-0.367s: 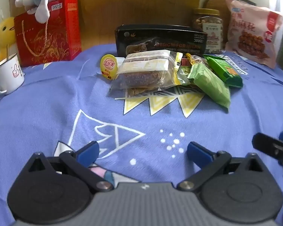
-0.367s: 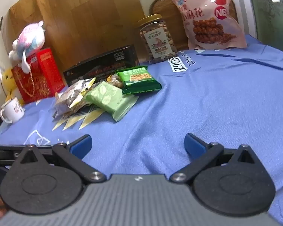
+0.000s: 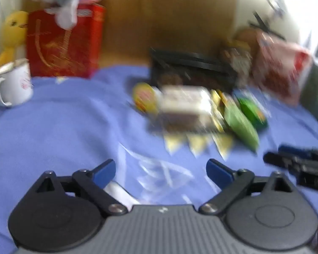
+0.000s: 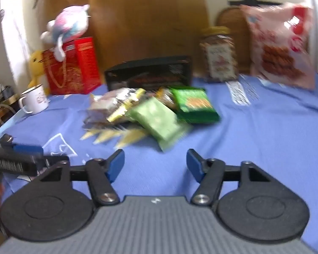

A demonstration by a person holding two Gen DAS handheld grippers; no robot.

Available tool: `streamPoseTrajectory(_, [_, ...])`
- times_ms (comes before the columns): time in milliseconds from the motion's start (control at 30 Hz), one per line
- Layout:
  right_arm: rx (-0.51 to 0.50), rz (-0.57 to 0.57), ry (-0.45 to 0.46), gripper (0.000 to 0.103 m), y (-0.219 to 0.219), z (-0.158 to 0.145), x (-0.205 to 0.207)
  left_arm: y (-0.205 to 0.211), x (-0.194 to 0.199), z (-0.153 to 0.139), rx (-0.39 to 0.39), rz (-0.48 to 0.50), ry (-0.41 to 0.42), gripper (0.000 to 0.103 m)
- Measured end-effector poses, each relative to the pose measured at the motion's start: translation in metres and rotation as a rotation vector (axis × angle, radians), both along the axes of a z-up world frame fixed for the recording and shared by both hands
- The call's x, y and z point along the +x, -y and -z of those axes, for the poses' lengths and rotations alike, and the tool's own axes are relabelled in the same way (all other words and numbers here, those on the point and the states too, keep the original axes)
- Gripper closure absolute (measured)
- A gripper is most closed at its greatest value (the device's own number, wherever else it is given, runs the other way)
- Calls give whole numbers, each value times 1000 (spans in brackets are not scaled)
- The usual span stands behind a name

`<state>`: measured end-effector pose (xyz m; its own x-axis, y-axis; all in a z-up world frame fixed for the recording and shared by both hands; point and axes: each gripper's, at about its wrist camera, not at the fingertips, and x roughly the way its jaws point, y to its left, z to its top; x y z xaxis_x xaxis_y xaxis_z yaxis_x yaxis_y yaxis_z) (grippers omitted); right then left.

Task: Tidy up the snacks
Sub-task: 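Grasp the clear bread snack bag with the left tool, drop it into the black tin, then grasp the green biscuit pack with the left tool and drop it into the tin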

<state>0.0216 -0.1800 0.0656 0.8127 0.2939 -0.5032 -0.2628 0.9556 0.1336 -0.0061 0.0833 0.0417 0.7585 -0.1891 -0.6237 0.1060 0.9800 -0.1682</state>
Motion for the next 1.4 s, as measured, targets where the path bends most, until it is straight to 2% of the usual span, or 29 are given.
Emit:
streamPoseTrajectory(67, [35, -62, -14, 44, -9, -8, 12, -17, 19, -12, -47, -36, -20, 23])
streamPoseTrajectory(200, [160, -127, -90, 50, -22, -18, 51, -36, 63, -27, -159, 26, -66, 31])
streamPoseTrajectory(267, [182, -145, -142, 51, -33, -16, 70, -33, 85, -27, -166, 60, -85, 32])
streamPoseTrajectory(333, [171, -144, -157, 51, -44, -10, 76, -25, 102, -18, -170, 86, -111, 34])
streamPoseTrajectory(433, [154, -123, -183, 51, -57, -4, 87, -15, 125, 1, -197, 130, -181, 47])
streamPoseTrajectory(467, [152, -116, -190, 51, -60, -1, 90, -12, 131, 7, -210, 137, -208, 48])
streamPoseTrajectory(500, [146, -110, -191, 52, -62, 1, 92, -12, 132, 8, -249, 149, -211, 52])
streamPoseTrajectory(567, [147, -117, -203, 66, -62, 2, 96, -16, 124, 8, -281, 163, -208, 65])
streamPoseTrajectory(633, [166, -151, -217, 72, -57, 0, 96, -17, 109, 4, -297, 160, -206, 68])
streamPoseTrajectory(733, [189, -198, -205, 76, -56, -8, 83, -18, 85, -9, -310, 154, -175, 67])
streamPoseTrajectory(833, [160, -213, -113, 76, -60, -26, 67, -16, 82, -39, -282, 156, -100, 68])
streamPoseTrajectory(933, [200, -216, -47, 76, -55, -47, 76, -8, 102, -65, -252, 172, -25, 68])
streamPoseTrajectory(1033, [189, -198, 16, 76, -53, -65, 103, 3, 139, -79, -247, 170, 15, 67])
streamPoseTrajectory(1167, [151, -146, 31, 76, -52, -77, 164, 18, 192, -75, -237, 150, -5, 67])
streamPoseTrajectory(1267, [97, -111, 17, 73, -55, -68, 194, 29, 218, -58, -219, 127, -46, 66])
streamPoseTrajectory(1333, [54, -102, 7, 70, -56, -56, 206, 33, 221, -51, -197, 115, -58, 64])
streamPoseTrajectory(1400, [34, -76, 31, 70, -43, -48, 194, 27, 209, -51, -214, 128, -27, 58])
